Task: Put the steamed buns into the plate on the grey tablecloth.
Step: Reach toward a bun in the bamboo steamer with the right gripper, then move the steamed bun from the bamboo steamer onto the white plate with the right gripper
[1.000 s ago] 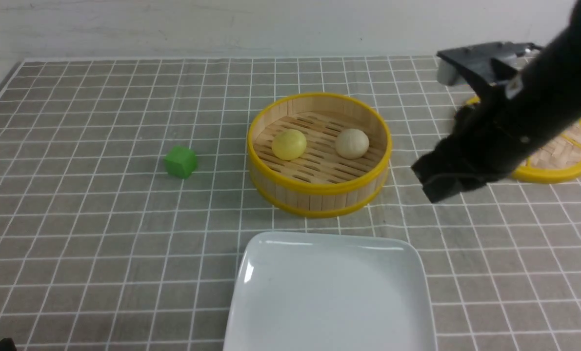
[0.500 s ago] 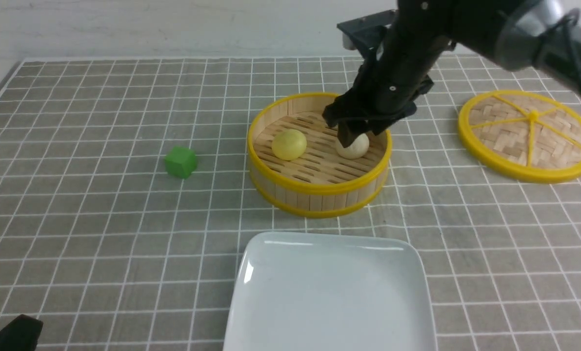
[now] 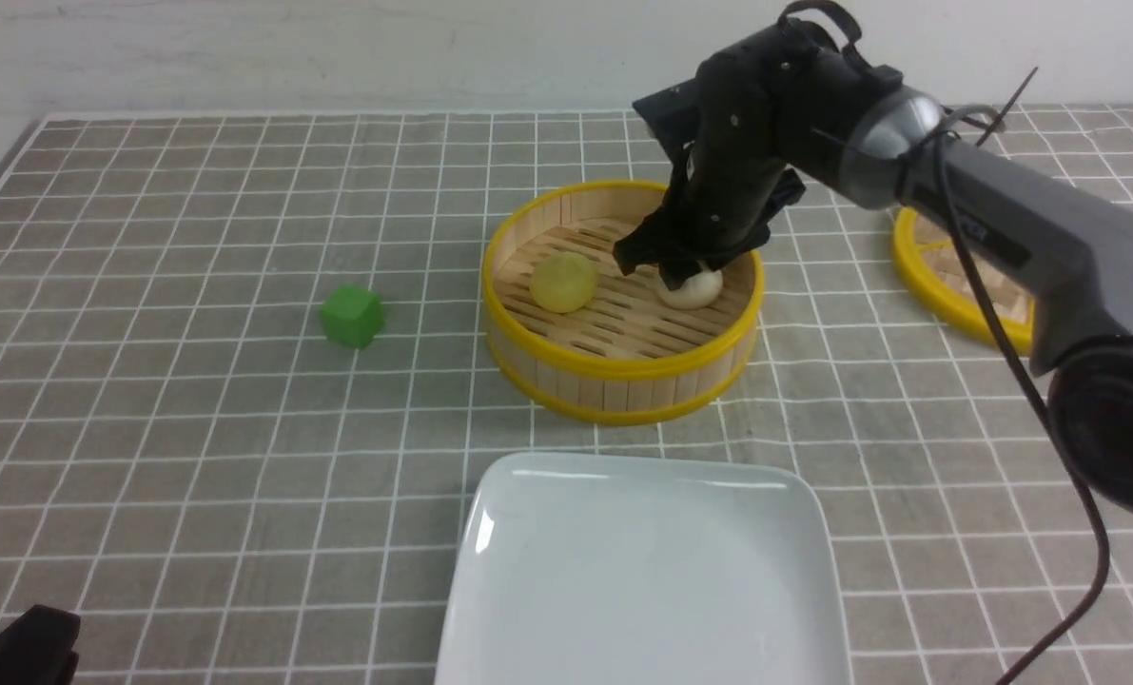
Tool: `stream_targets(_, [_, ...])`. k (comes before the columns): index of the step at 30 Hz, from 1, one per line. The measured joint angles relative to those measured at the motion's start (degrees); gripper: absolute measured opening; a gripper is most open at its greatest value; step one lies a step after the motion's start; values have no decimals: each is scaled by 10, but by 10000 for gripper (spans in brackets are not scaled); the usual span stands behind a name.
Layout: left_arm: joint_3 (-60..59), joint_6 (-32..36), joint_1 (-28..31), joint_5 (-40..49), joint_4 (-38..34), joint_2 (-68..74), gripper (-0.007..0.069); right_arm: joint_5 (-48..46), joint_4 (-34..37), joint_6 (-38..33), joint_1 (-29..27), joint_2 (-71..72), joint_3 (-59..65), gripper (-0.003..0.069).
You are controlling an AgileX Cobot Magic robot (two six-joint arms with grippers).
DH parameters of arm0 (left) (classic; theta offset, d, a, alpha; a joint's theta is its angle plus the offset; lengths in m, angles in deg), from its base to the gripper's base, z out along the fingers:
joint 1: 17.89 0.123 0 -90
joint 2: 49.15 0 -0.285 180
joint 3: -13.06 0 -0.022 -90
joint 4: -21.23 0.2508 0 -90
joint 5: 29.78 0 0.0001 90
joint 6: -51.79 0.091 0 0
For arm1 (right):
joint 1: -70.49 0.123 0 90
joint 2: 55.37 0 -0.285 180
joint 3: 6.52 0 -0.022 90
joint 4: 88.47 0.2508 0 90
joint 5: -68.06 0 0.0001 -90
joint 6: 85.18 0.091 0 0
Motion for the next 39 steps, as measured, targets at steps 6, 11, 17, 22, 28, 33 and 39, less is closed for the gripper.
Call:
stream_targets(6, [2,3,0,1,0,0,237,-22,4,0,0,10,-9,25])
stream_targets(11, [64,65,0,43,0,0,209,-115,34,-26,0,70,-48,21])
stream_targets(17, [163,151,0,144,-2,26,167,-131,109,-47,3,233,-34,21])
stream_targets(22, [220,213,0,235,-9,103,165,-131,145,-45,46,374,135,21])
stream_targets(28, [305,328,0,326,-30,238,169,-108,154,-7,139,460,421,28])
stream_targets(33, [358,400,0,367,-42,360,196,4,142,39,173,460,576,57])
stream_targets(39, [420,472,0,375,-88,516,262,123,112,69,176,427,653,220])
